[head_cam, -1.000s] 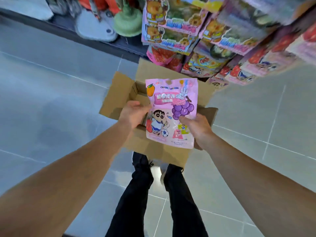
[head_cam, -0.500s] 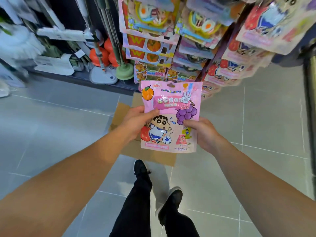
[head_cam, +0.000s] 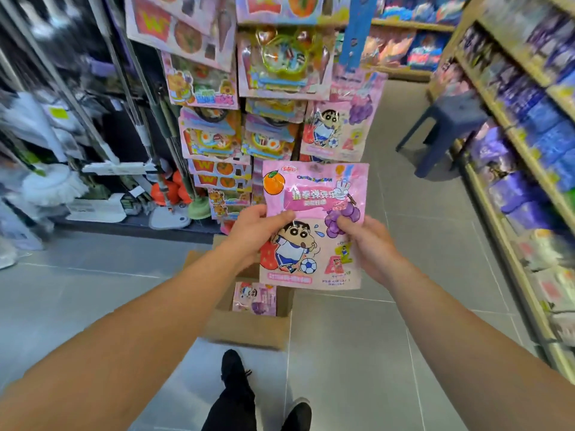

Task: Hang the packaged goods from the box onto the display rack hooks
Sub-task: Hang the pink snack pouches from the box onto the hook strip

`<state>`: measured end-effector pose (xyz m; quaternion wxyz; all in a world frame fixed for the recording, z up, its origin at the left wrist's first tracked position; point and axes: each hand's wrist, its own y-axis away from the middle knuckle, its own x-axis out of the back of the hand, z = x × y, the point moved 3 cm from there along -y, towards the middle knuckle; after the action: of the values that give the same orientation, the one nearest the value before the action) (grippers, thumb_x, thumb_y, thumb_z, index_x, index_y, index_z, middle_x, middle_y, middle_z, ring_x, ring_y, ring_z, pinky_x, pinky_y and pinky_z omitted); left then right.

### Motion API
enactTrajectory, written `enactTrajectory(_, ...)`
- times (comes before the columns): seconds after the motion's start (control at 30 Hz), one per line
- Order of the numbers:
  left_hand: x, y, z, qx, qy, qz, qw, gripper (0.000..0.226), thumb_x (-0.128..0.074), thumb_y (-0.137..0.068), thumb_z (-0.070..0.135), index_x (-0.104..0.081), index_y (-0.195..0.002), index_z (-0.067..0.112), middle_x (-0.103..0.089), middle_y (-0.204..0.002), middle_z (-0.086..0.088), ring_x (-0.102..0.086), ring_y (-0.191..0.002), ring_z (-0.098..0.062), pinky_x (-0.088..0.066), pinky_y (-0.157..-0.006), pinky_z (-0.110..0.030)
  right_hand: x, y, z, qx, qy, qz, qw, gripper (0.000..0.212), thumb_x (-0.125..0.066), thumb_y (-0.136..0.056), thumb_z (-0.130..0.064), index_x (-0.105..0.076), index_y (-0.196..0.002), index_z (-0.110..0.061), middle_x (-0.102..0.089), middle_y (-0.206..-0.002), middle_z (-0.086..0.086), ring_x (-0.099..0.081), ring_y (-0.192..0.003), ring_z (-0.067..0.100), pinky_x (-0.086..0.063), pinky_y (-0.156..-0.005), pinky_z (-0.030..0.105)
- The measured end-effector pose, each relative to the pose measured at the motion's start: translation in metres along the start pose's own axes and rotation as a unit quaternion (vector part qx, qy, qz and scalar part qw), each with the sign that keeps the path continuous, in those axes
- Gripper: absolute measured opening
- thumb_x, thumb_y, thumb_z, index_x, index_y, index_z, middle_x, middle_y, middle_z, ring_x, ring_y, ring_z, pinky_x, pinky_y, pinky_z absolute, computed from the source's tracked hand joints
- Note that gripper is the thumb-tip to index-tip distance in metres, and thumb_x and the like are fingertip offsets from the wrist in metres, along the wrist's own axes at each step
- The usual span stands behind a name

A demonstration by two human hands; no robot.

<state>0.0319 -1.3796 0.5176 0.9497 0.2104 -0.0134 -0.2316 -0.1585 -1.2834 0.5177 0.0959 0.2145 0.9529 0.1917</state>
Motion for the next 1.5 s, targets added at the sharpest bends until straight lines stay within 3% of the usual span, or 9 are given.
enactTrajectory(0.13,-0.027,0.006,0.032,-0.036,-0.037,-0.006,0.999,0.028,-0.073,-0.086,0.025,-0.066,-0.108,0.008,-0.076,-0.094,-0.007,-0.074,-0.084,-0.024,-0.061,-0.075,-0.042,0.024,0.013,-0.031,0.036,-0.001,0.011,0.999,0.01,-0.063,-0.091,-0.006,-0.069,-0.099,-0.005,-0.075,-0.096,0.014,-0.072,-0.089,0.031,-0.057,-0.079,0.043)
enactTrajectory(0.3,-0.049,-0.007,0.068,-0.073,-0.095,-0.028,0.992,0.025,-0.077,-0.082,0.026,-0.069,-0.103,0.014,-0.076,-0.095,-0.006,-0.074,-0.086,-0.025,-0.058,-0.084,-0.047,0.047,0.007,-0.08,0.086,0.002,0.068,0.994,0.026,-0.071,-0.086,-0.022,-0.068,-0.11,-0.011,-0.075,-0.104,0.011,-0.071,-0.1,0.033,-0.052,-0.094,0.056)
enactTrajectory(0.57,-0.073,-0.048,0.118,-0.106,-0.079,-0.068,0.989,0.025,-0.075,-0.084,0.022,-0.067,-0.107,0.015,-0.075,-0.103,-0.004,-0.072,-0.091,-0.019,-0.058,-0.084,-0.04,0.062,-0.029,-0.14,0.14,0.003,0.112,0.984,0.016,-0.063,-0.091,-0.008,-0.069,-0.106,-0.012,-0.076,-0.101,0.01,-0.073,-0.094,0.028,-0.058,-0.087,0.046)
enactTrajectory(0.7,-0.071,-0.076,0.147,-0.141,-0.047,-0.038,0.988,0.012,-0.07,-0.089,0.023,-0.067,-0.093,0.012,-0.07,-0.088,-0.003,-0.068,-0.083,-0.023,-0.056,-0.069,-0.037,0.059,-0.056,-0.155,0.135,0.042,0.099,0.985,0.018,-0.064,-0.09,-0.009,-0.068,-0.108,-0.009,-0.076,-0.097,0.01,-0.074,-0.09,0.03,-0.057,-0.087,0.051)
enactTrajectory(0.8,-0.07,-0.1,0.167,-0.16,-0.048,-0.032,0.985,0.015,-0.067,-0.091,0.021,-0.068,-0.092,0.007,-0.07,-0.079,-0.005,-0.068,-0.077,-0.026,-0.058,-0.075,-0.047,0.057,-0.081,-0.165,0.136,0.035,0.11,0.984,0.016,-0.064,-0.092,-0.01,-0.068,-0.107,-0.012,-0.076,-0.097,0.008,-0.074,-0.089,0.028,-0.058,-0.085,0.049)
enactTrajectory(0.93,-0.065,-0.128,0.173,-0.127,-0.051,-0.002,0.991,0.021,-0.064,-0.094,0.028,-0.067,-0.088,0.008,-0.064,-0.07,-0.007,-0.06,-0.063,-0.025,-0.046,-0.056,-0.037,0.056,-0.11,-0.17,0.122,0.043,0.11,0.985,0.014,-0.065,-0.092,-0.012,-0.069,-0.105,-0.014,-0.077,-0.093,0.005,-0.075,-0.085,0.025,-0.06,-0.081,0.046)
enactTrajectory(1.07,-0.071,-0.15,0.177,-0.114,-0.034,0.012,0.993,0.027,-0.06,-0.096,0.028,-0.064,-0.088,0.003,-0.065,-0.074,-0.017,-0.063,-0.068,-0.034,-0.048,-0.06,-0.038,0.06,-0.132,-0.182,0.109,0.056,0.072,0.99,0.008,-0.065,-0.091,-0.011,-0.069,-0.097,-0.014,-0.077,-0.092,0.007,-0.074,-0.088,0.028,-0.058,-0.086,0.047)
enactTrajectory(1.37,-0.109,-0.187,0.197,-0.099,-0.04,0.084,0.991,0.039,-0.06,-0.095,0.028,-0.044,-0.062,0.016,-0.042,-0.041,0.011,-0.041,-0.037,-0.007,-0.026,-0.038,-0.018,0.089,-0.198,-0.237,0.14,0.089,0.061,0.984,0.023,-0.066,-0.089,-0.014,-0.063,-0.101,0.005,-0.073,-0.096,0.023,-0.071,-0.09,0.039,-0.057,-0.082,0.054)
enactTrajectory(1.5,-0.12,-0.191,0.207,-0.119,-0.044,0.095,0.987,0.02,-0.06,-0.095,0.026,-0.062,-0.084,0.009,-0.067,-0.066,0.001,-0.059,-0.051,-0.009,-0.039,-0.041,-0.018,0.094,-0.222,-0.253,0.158,0.14,0.068,0.975,0.016,-0.066,-0.087,-0.022,-0.068,-0.089,-0.007,-0.076,-0.084,0.013,-0.073,-0.083,0.034,-0.059,-0.079,0.052)
